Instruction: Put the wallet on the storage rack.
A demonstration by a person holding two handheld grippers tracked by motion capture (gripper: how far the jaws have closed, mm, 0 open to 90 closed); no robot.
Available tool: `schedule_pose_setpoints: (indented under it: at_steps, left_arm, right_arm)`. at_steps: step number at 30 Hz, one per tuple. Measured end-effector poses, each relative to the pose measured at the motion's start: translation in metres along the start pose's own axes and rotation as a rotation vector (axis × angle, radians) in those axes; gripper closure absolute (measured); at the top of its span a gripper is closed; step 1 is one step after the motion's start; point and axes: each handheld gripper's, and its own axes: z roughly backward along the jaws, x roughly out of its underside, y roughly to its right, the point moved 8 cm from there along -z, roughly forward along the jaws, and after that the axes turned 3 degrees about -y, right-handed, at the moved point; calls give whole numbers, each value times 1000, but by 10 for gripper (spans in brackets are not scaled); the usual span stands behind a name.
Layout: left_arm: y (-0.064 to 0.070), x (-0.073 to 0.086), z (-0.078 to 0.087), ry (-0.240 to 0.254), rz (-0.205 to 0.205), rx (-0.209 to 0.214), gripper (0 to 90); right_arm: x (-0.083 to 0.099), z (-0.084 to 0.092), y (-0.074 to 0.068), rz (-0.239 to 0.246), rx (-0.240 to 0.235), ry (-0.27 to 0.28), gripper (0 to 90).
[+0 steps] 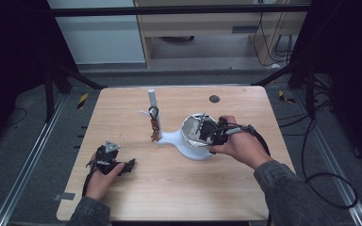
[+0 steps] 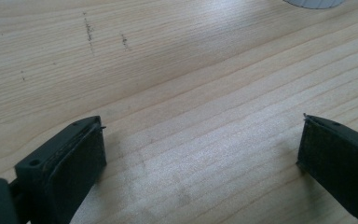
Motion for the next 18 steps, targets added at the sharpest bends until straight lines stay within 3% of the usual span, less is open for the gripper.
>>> schedule_pose_setpoints:
  at_steps: [18]
  left_arm:
    - [0, 0, 0, 0, -2, 1, 0]
  right_arm:
    - [-4, -6, 1, 9, 21, -39, 316]
